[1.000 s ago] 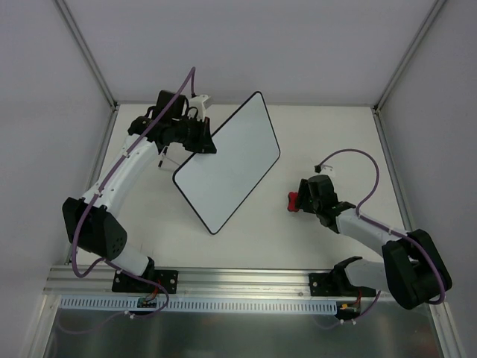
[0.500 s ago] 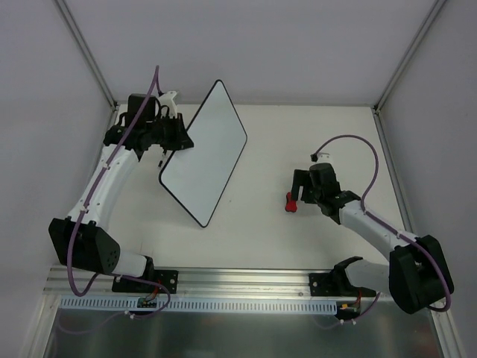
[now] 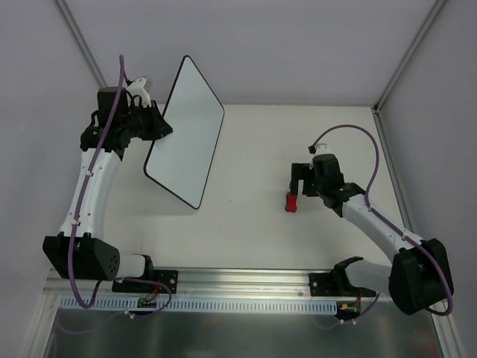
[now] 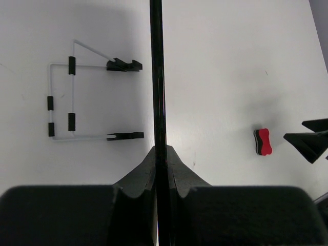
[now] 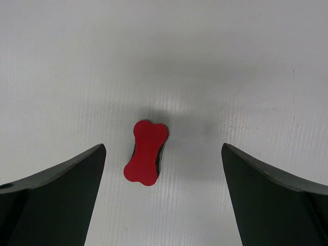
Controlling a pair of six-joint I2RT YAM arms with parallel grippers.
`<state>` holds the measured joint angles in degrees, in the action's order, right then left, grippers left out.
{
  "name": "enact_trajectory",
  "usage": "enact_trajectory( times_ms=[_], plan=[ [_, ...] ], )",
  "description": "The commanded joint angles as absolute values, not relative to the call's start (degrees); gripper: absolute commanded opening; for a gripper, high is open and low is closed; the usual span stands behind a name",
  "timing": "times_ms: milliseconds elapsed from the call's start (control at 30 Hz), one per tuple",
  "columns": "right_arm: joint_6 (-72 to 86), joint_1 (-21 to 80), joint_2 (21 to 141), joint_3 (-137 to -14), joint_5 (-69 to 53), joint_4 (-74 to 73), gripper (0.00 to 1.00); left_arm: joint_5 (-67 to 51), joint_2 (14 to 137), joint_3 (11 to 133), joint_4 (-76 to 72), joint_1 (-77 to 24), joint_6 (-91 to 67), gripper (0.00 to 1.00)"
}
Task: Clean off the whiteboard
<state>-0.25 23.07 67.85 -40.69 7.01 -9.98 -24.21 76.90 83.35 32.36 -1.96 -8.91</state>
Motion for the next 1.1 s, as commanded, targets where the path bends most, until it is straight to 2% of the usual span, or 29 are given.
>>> enact_trajectory(
  times_ms=[0,267,633,1067],
  plan=[
    [-2.63,22.33,66.01,-43.86,5.27,-12.13,0.99,-27.34,72.95,89.12,23.29,0.00,-9.06,0.00],
    [-3.87,21.62,64.16,-44.47,3.43,-12.75,0.99,-28.03,73.65,91.58,24.08,6.85,-6.77,0.00],
    [-4.04,21.01,65.13,-44.38,2.29,-12.74,0.99,-34.98,78.75,92.37,25.93,7.82,-2.46,0.00],
    [-4.31,20.74,66.09,-44.30,2.02,-12.66,0.99,-32.96,83.58,95.53,26.89,7.91,-0.53,0.00]
  ],
)
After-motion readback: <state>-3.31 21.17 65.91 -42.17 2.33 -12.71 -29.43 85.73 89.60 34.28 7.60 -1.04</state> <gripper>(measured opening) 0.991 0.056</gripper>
